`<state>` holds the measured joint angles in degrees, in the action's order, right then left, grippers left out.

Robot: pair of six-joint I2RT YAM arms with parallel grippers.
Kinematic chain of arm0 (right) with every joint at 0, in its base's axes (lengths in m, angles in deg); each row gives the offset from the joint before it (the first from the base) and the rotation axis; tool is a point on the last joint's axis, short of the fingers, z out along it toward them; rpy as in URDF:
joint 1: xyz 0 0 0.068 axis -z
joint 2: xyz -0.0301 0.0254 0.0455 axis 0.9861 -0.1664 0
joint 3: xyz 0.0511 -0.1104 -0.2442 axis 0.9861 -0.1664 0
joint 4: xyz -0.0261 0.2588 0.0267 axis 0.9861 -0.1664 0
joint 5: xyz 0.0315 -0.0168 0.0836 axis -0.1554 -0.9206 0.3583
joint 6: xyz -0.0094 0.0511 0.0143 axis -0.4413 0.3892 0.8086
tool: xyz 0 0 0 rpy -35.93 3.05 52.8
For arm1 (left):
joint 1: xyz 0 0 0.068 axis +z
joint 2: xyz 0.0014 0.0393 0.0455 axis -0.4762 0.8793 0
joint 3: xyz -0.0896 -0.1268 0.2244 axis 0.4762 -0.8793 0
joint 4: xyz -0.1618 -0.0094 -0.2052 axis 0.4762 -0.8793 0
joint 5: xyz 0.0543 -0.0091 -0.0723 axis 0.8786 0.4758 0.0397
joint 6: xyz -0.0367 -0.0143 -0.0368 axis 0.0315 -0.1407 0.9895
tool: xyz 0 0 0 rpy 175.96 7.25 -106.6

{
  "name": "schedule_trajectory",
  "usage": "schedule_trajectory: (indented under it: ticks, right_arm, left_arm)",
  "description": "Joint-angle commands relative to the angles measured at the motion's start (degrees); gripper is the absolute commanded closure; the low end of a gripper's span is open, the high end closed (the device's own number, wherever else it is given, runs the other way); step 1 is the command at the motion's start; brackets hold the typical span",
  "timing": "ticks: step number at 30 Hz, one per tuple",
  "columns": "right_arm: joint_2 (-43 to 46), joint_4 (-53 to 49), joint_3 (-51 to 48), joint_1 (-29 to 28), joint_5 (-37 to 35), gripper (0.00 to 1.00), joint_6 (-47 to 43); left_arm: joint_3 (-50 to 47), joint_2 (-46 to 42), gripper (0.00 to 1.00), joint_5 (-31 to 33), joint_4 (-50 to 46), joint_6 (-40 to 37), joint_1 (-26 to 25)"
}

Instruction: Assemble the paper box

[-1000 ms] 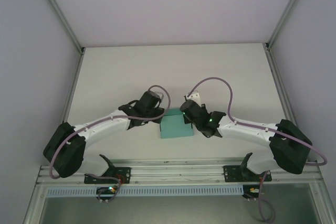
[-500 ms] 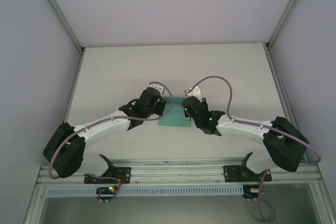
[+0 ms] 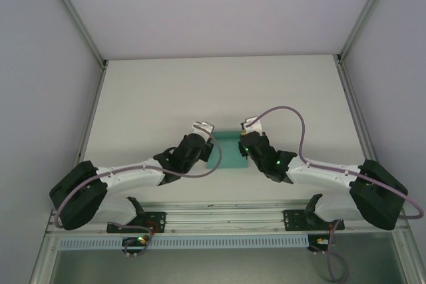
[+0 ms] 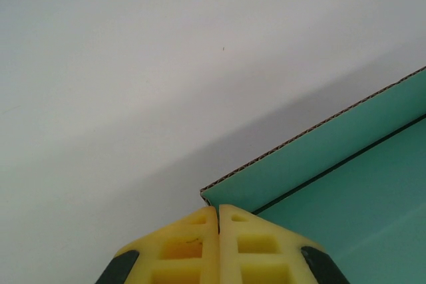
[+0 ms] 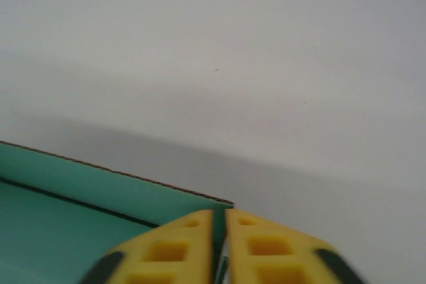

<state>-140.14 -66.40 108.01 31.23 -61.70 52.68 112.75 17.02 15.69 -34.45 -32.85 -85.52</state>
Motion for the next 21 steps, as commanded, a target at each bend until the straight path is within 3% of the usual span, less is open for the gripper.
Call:
schedule_trajectory:
  ticks: [1,7,12,16,21]
  right_arm:
    - [3.25,-1.74,1.89,-0.96,5.42,0.73,1.70]
    - [10.10,-10.06,0.93,-1.00,9.50,0.44,6.01]
    - [16.72,-14.79,0.54,-0.99,9.01,0.26,7.29]
    - [19.45,-17.91,2.05,-0.07,8.83,0.21,6.96]
    - [19.61,-22.15,4.98,1.88,19.61,0.20,2.91]
  left_arm:
    - [-1.81,-1.99,1.00,-2.12,5.72,-3.60,-1.80]
    - [-6.66,-4.14,1.00,-0.17,12.12,-8.21,-4.61]
    - [-10.57,-6.27,1.00,2.88,18.76,-12.45,-7.86]
    - [-13.00,-8.25,1.00,3.16,21.16,-13.67,-9.28]
    - [-17.45,-12.02,1.00,4.99,24.04,-14.89,-11.21]
